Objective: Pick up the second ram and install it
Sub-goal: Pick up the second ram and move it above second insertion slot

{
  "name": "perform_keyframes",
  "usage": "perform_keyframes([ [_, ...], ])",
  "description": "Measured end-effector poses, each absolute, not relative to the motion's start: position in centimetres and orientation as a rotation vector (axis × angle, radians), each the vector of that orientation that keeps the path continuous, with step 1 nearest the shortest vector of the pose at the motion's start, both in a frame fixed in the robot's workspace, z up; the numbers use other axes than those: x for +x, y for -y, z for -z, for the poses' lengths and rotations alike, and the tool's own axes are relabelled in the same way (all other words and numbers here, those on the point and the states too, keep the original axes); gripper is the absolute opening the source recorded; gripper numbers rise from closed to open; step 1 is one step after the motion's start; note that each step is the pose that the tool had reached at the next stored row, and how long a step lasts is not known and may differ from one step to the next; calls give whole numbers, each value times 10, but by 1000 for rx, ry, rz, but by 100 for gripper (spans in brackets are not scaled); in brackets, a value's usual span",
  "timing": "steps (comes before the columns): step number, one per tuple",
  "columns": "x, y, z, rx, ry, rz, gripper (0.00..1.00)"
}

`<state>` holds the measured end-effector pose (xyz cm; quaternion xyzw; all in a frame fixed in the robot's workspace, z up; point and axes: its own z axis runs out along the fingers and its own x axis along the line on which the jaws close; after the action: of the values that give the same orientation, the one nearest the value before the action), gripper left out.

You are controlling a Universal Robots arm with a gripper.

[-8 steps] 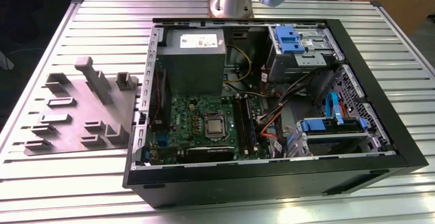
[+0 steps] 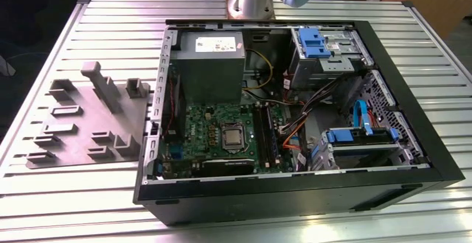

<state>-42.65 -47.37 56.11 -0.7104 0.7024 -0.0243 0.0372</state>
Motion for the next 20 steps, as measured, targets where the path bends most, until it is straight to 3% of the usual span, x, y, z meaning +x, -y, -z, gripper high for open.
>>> perform_keyframes([
  [20, -409, 474, -561, -2180, -2156, 75, 12],
])
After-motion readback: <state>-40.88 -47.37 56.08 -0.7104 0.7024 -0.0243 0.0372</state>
